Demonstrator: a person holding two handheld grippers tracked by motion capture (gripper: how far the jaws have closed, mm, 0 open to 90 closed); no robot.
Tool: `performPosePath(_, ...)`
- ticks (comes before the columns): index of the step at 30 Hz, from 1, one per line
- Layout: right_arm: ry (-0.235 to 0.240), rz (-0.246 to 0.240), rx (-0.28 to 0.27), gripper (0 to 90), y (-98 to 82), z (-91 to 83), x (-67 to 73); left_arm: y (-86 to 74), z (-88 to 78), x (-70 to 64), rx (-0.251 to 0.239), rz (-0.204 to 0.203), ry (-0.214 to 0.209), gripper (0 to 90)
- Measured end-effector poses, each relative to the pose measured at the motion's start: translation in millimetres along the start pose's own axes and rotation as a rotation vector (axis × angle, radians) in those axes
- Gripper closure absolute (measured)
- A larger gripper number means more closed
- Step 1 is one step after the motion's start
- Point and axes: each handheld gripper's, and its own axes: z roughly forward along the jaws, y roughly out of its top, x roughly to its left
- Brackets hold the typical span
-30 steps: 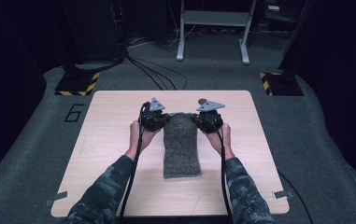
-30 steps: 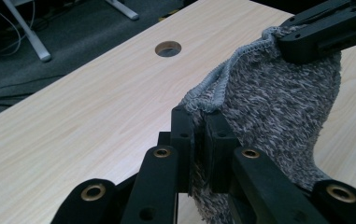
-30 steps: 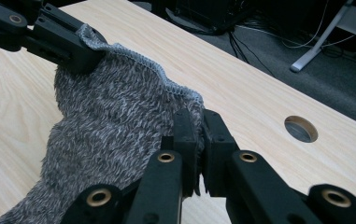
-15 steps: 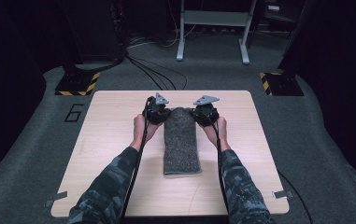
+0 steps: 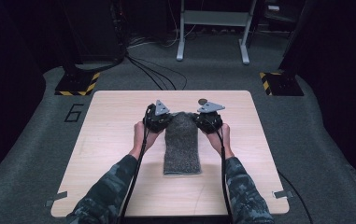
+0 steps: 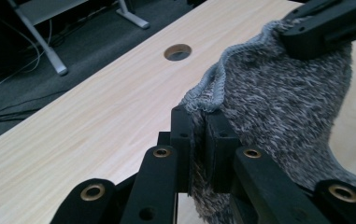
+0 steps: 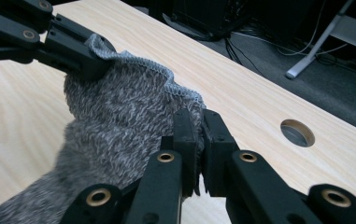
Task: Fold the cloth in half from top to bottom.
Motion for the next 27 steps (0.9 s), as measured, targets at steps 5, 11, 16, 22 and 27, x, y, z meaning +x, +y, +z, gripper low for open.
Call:
performPosePath(5,0.014,-0.014,-0.012,86.5,-6.4,-11.6,9.8,-5.6,-9.3,-9.2,-0.007,0.015,-0.025,83.2)
performPosePath(11,0.040,-0.036,-0.021,86.3,-18.3,-24.7,22.4,-14.0,-14.6,-16.1,0.013,0.018,-0.058,82.4)
performPosePath(16,0.052,-0.023,-0.020,86.1,-30.6,-29.6,26.8,-22.4,-16.5,-24.0,0.031,0.016,-0.080,81.8)
performPosePath(22,0.082,-0.047,-0.009,85.8,-46.7,-35.6,33.8,-35.0,-19.0,-36.2,0.054,0.007,-0.108,81.5)
performPosePath(27,0.098,-0.052,0.007,85.5,-61.6,-40.2,39.9,-45.5,-21.1,-47.3,0.075,0.002,-0.130,80.9)
